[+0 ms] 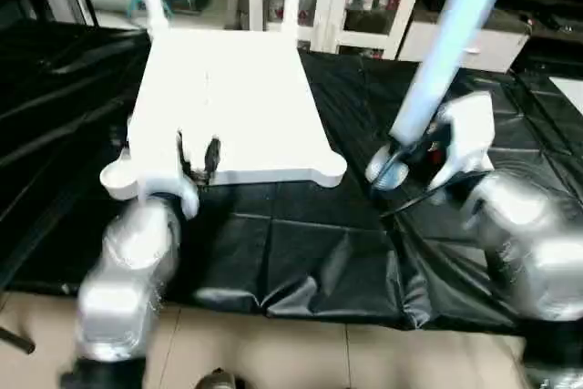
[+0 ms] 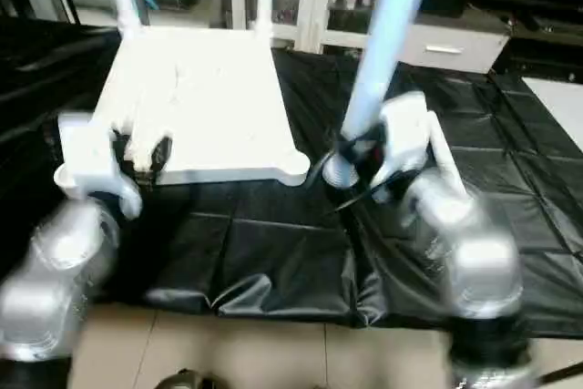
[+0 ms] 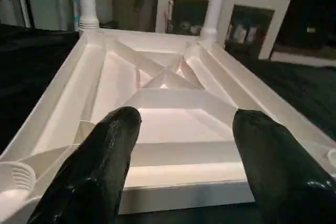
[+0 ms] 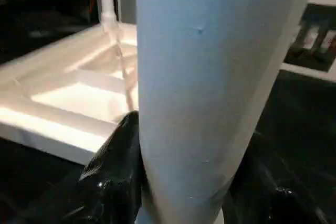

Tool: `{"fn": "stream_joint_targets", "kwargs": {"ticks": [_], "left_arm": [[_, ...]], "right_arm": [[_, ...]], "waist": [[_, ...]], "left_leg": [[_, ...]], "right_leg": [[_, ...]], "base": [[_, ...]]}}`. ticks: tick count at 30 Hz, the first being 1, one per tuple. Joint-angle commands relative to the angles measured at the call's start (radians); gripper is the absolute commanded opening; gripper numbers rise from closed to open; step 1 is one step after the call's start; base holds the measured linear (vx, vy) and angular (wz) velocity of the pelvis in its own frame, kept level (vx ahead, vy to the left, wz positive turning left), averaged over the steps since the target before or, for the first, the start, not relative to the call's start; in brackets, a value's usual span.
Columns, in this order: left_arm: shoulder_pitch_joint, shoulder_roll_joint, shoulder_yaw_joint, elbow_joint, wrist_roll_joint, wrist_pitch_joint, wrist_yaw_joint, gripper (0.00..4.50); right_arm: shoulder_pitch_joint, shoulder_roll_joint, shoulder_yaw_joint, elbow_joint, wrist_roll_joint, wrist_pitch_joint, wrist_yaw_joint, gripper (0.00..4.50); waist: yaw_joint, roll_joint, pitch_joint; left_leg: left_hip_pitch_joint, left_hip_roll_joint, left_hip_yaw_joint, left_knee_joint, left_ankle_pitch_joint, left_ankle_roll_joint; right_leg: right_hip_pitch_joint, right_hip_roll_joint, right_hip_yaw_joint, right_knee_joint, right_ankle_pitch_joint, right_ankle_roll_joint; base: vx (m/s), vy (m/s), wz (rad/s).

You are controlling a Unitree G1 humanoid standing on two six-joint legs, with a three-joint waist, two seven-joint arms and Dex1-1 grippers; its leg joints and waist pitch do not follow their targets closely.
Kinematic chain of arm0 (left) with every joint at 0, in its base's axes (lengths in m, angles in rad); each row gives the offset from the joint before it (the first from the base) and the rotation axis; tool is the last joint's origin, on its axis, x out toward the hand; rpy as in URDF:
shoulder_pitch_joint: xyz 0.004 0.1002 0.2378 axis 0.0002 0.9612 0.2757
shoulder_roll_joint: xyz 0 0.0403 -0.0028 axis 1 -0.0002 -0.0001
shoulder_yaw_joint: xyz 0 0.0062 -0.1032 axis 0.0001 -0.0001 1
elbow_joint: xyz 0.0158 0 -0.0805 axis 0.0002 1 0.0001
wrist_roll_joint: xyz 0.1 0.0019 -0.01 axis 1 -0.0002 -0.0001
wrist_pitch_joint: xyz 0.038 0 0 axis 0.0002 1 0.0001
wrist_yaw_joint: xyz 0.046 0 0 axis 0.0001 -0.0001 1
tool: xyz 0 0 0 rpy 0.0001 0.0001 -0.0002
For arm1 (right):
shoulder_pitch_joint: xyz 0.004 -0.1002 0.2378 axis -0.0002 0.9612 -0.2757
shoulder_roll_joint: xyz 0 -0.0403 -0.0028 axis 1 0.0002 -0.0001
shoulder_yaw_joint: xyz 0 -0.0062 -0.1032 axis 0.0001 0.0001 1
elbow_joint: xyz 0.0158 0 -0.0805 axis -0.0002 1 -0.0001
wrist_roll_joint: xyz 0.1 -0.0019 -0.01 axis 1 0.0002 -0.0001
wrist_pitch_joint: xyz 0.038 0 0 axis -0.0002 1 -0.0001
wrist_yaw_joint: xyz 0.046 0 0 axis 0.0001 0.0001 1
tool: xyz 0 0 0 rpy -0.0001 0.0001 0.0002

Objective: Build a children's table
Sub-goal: Pick table leg

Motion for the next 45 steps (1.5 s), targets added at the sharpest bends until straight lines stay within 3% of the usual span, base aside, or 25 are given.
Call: {"fn": "stream_joint_targets", "kwargs": {"ticks": [1, 9, 10, 12, 13, 14, 15, 16, 17, 18, 19, 21, 25, 28, 29, 32, 34, 35, 36, 38, 40, 41, 42, 44, 45], "left_arm": [[-0.014, -0.014, -0.028, -0.002, 0.026, -0.028, 0.028, 3.31], [-0.054, 0.004, -0.062, 0.029, 0.127, -0.062, 0.062, 3.31], [-0.059, 0.004, -0.060, 0.032, 0.132, -0.058, 0.064, 3.31], [-0.056, -0.007, -0.050, 0.030, 0.121, -0.056, 0.064, 3.31], [-0.053, -0.011, -0.043, 0.027, 0.118, -0.043, 0.069, 3.31], [-0.045, -0.014, -0.035, 0.021, 0.112, -0.054, 0.064, 3.31], [-0.042, -0.014, -0.033, 0.019, 0.104, -0.065, 0.054, 3.31], [-0.040, -0.009, -0.034, 0.015, 0.111, -0.067, 0.049, 3.31], [-0.041, -0.008, -0.035, 0.015, 0.115, -0.066, 0.048, 3.31], [-0.038, -0.003, -0.040, 0.011, 0.112, -0.072, 0.029, 3.31], [-0.035, -0.001, -0.042, 0.008, 0.105, -0.077, 0.016, 3.31], [-0.028, -0.001, -0.048, -0.002, 0.097, -0.091, 0.002, 3.31], [-0.017, -0.015, -0.055, -0.018, 0.094, -0.076, -0.006, 3.31], [-0.012, -0.009, -0.065, -0.023, 0.098, -0.070, -0.014, 3.31], [-0.013, -0.009, -0.067, -0.023, 0.099, -0.070, -0.017, 3.31], [-0.010, -0.009, -0.071, -0.022, 0.096, -0.069, -0.026, 3.31], [-0.010, -0.011, -0.073, -0.021, 0.096, -0.067, -0.028, 3.31], [-0.010, -0.012, -0.073, -0.021, 0.095, -0.065, -0.028, 3.31], [-0.010, -0.012, -0.073, -0.021, 0.095, -0.066, -0.028, 3.31], [-0.011, -0.016, -0.074, -0.022, 0.097, -0.065, -0.029, 3.31], [-0.012, -0.019, -0.074, -0.021, 0.100, -0.065, -0.029, 3.31], [-0.012, -0.020, -0.074, -0.021, 0.100, -0.064, -0.029, 3.31], [-0.012, -0.021, -0.073, -0.021, 0.101, -0.064, -0.028, 3.31], [-0.012, -0.021, -0.072, -0.023, 0.103, -0.062, -0.026, 3.31], [-0.011, -0.022, -0.072, -0.023, 0.104, -0.062, -0.025, 3.31]], "right_arm": [[0.004, 0.002, -0.030, -0.037, 0.008, -0.025, -0.030, 1.86], [0.014, 0.029, 0.041, -0.010, -0.090, -0.060, -0.084, 1.86], [0.018, 0.030, 0.061, -0.006, -0.138, -0.085, -0.121, 1.86], [0.031, 0.030, 0.074, -0.011, -0.162, -0.124, -0.136, 1.86], [0.039, 0.029, 0.079, -0.016, -0.163, -0.131, -0.136, 1.86], [0.057, 0.031, 0.072, -0.026, -0.130, -0.116, -0.118, 1.86], [0.062, 0.032, 0.068, -0.029, -0.120, -0.111, -0.113, 1.86], [0.069, 0.037, 0.060, -0.033, -0.109, -0.099, -0.107, 1.86], [0.070, 0.039, 0.058, -0.034, -0.108, -0.095, -0.106, 1.86], [0.077, 0.046, 0.049, -0.038, -0.101, -0.082, -0.105, 1.86], [0.081, 0.050, 0.046, -0.040, -0.098, -0.077, -0.106, 1.86], [0.090, 0.054, 0.043, -0.045, -0.091, -0.074, -0.104, 1.86], [0.110, 0.045, 0.054, -0.057, -0.104, -0.085, -0.110, 1.86], [0.116, 0.038, 0.057, -0.069, -0.109, -0.086, -0.108, 1.86], [0.115, 0.038, 0.054, -0.070, -0.110, -0.083, -0.108, 1.86], [0.110, 0.034, 0.049, -0.070, -0.112, -0.078, -0.106, 1.86], [0.108, 0.028, 0.051, -0.068, -0.115, -0.079, -0.103, 1.86], [0.105, 0.022, 0.054, -0.066, -0.119, -0.078, -0.099, 1.86], [0.105, 0.020, 0.054, -0.066, -0.120, -0.079, -0.099, 1.86], [0.097, 0.006, 0.060, -0.058, -0.128, -0.087, -0.091, 1.86], [0.091, 0.002, 0.061, -0.051, -0.130, -0.090, -0.087, 1.86], [0.090, 0.001, 0.061, -0.050, -0.131, -0.090, -0.086, 1.86], [0.087, 0.000, 0.061, -0.046, -0.133, -0.090, -0.084, 1.86], [0.081, -0.004, 0.064, -0.041, -0.134, -0.092, -0.078, 1.86], [0.079, -0.006, 0.065, -0.039, -0.134, -0.093, -0.076, 1.86]], "waist": [[-0.006, 0.005, -0.064], [-0.020, 0.014, -0.067], [-0.034, 0.034, -0.070], [-0.053, 0.051, -0.070], [-0.055, 0.051, -0.072], [-0.058, 0.051, -0.073], [-0.056, 0.026, -0.078], [-0.049, 0.013, -0.080], [0.000, -0.024, -0.086], [0.009, -0.030, -0.090], [0.016, -0.023, -0.091], [0.015, 0.008, -0.083], [0.004, 0.028, -0.075], [-0.017, 0.042, -0.043], [-0.028, 0.052, -0.031], [-0.045, 0.068, -0.033], [-0.061, 0.045, -0.031], [-0.060, 0.032, -0.041], [-0.041, 0.024, -0.054], [-0.027, 0.017, -0.060], [-0.039, 0.033, -0.076], [-0.052, 0.047, -0.089], [-0.078, 0.051, -0.096], [-0.100, 0.045, -0.096], [-0.091, 0.029, -0.087]], "left_leg": [[0.037, 0.100, -0.059, -0.098, -0.358, -0.099], [0.035, 0.110, -0.080, -0.109, -0.385, -0.158], [0.052, 0.153, -0.116, -0.130, -0.432, -0.207], [0.061, 0.252, -0.154, -0.192, -0.457, -0.173], [0.061, 0.257, -0.157, -0.200, -0.450, -0.151], [0.058, 0.236, -0.137, -0.186, -0.419, -0.070], [0.046, 0.173, -0.101, -0.144, -0.381, 0.012], [0.022, 0.099, -0.057, -0.090, -0.352, 0.029], [-0.021, 0.011, -0.027, 0.002, -0.166, 0.050], [-0.041, 0.025, -0.044, -0.019, -0.038, 0.037], [-0.042, 0.028, -0.045, -0.031, -0.015, 0.027], [-0.026, 0.058, -0.057, -0.059, -0.067, -0.019], [0.030, 0.092, -0.070, -0.089, -0.323, -0.079], [0.101, 0.096, -0.083, -0.104, -0.663, -0.104], [0.132, 0.097, -0.091, -0.106, -0.773, -0.112], [0.105, 0.129, -0.107, -0.187, -0.920, -0.129], [0.133, 0.092, -0.082, -0.144, -0.861, -0.122], [0.106, 0.060, -0.064, -0.096, -0.676, -0.099], [0.049, 0.051, -0.053, -0.073, -0.432, -0.041], [0.027, 0.053, -0.051, -0.072, -0.255, 0.008], [0.064, 0.068, -0.056, -0.102, -0.239, 0.008], [0.099, 0.089, -0.077, -0.114, -0.215, 0.031], [0.145, 0.120, -0.118, -0.118, -0.140, 0.105], [0.203, 0.148, -0.153, -0.101, -0.090, 0.238], [0.175, 0.118, -0.122, -0.079, -0.045, 0.299]], "right_leg": [[0.017, -0.086, 0.070, -0.102, -0.347, -0.107], [0.018, -0.063, 0.060, -0.098, -0.300, -0.051], [0.019, -0.032, 0.041, -0.079, -0.193, -0.040], [-0.004, -0.014, 0.023, 0.011, -0.086, -0.028], [-0.010, -0.008, 0.022, 0.034, -0.081, -0.027], [-0.013, -0.017, 0.033, 0.039, -0.063, -0.036], [-0.001, -0.039, 0.061, -0.012, -0.009, -0.080], [0.010, -0.065, 0.078, -0.075, 0.006, -0.135], [0.055, -0.128, 0.115, -0.110, -0.071, -0.081], [0.064, -0.115, 0.103, -0.091, -0.121, 0.027], [0.063, -0.100, 0.095, -0.089, -0.136, 0.074], [0.039, -0.061, 0.068, -0.095, -0.226, 0.077], [0.027, -0.041, 0.061, -0.099, -0.384, -0.017], [0.019, -0.031, 0.032, -0.144, -0.598, -0.041], [0.023, -0.016, 0.002, -0.157, -0.654, -0.031], [0.092, -0.006, 0.004, -0.057, -0.435, -0.051], [0.066, -0.036, 0.019, -0.125, -0.548, -0.072], [0.097, -0.077, 0.038, -0.169, -0.722, -0.057], [0.146, -0.110, 0.071, -0.182, -0.811, -0.028], [0.153, -0.098, 0.073, -0.177, -0.762, -0.037], [0.133, -0.041, 0.045, -0.143, -0.520, -0.093], [0.118, -0.021, 0.029, -0.107, -0.311, -0.142], [0.078, -0.006, 0.012, -0.059, -0.133, -0.168], [0.007, -0.018, 0.014, -0.011, -0.060, -0.154], [0.020, -0.046, 0.038, -0.026, 0.021, -0.156]], "base": [[0.000, 0.000, 0.00], [0.000, 0.000, 0.00], [0.000, 0.000, 0.00], [0.000, 0.000, 0.00], [0.023, -0.094, 0.11], [0.024, -0.152, 0.06], [0.024, -0.152, 0.06], [0.016, -0.162, 0.00], [0.008, -0.157, -0.05], [0.008, -0.157, -0.05], [-0.008, -0.136, -0.10], [-0.016, -0.085, -0.12], [0.000, 0.000, 0.00], [0.001, 0.066, -0.01], [0.021, 0.081, -0.11], [0.021, 0.054, -0.10], [0.026, 0.007, -0.03], [0.073, 0.011, -0.14], [0.073, 0.011, -0.14], [0.109, 0.011, -0.09], [0.115, 0.011, -0.01], [0.152, 0.011, 0.05], [0.152, 0.011, 0.05], [0.158, -0.013, 0.06], [0.149, -0.029, 0.07]]}}
